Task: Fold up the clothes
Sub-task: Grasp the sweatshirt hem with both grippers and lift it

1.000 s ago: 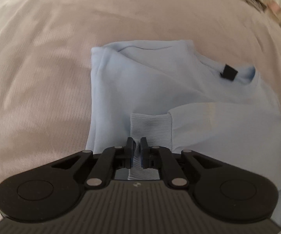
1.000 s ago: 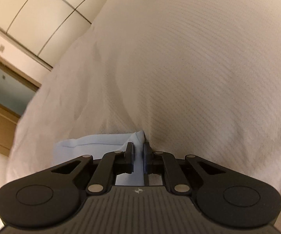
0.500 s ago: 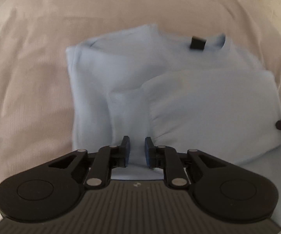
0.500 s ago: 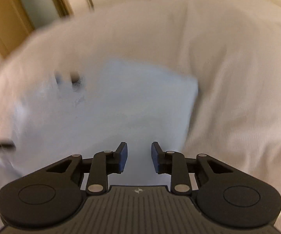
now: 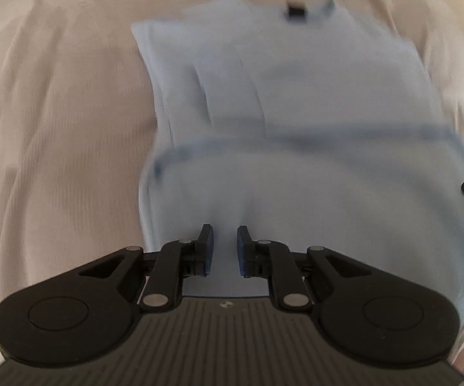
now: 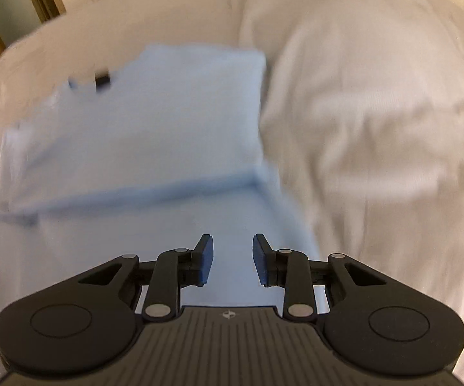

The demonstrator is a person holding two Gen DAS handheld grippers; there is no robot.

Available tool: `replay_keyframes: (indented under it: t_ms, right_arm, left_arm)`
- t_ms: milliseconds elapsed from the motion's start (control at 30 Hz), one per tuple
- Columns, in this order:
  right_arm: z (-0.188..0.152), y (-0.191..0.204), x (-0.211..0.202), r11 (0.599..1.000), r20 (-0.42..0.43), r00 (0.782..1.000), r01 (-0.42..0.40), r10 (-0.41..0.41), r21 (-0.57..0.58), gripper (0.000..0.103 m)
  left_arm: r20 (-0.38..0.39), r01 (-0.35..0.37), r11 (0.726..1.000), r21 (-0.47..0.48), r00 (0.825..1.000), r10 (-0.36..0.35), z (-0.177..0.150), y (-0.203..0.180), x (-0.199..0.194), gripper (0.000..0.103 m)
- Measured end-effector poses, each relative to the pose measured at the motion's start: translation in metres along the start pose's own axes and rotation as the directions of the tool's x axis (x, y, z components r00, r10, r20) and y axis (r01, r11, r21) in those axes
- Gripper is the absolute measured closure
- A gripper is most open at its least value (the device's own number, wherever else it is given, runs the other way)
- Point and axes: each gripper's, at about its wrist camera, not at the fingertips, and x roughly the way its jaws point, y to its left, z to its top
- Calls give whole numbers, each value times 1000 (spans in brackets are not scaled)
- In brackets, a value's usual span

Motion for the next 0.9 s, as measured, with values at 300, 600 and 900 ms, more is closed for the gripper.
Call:
replay_keyframes:
  t_ms: [300,600,900]
  right_arm:
    - [-86,-20,-50,996,-195,978,86,-79,30,70]
    - [-95,-9,-68,998,-134,991,-15,6,-66,50]
    - [-117,-40,-141,992,-100,988,-120,115,-44,43]
  left_arm:
    - [-117,-58,993,-102,992,46,-78,2,-47,92]
    - [-143,-97,964,-247,988,62,-98,-41,-54,86]
    - [-83,-165,949,-269,985,148,-129,-116,-143,84]
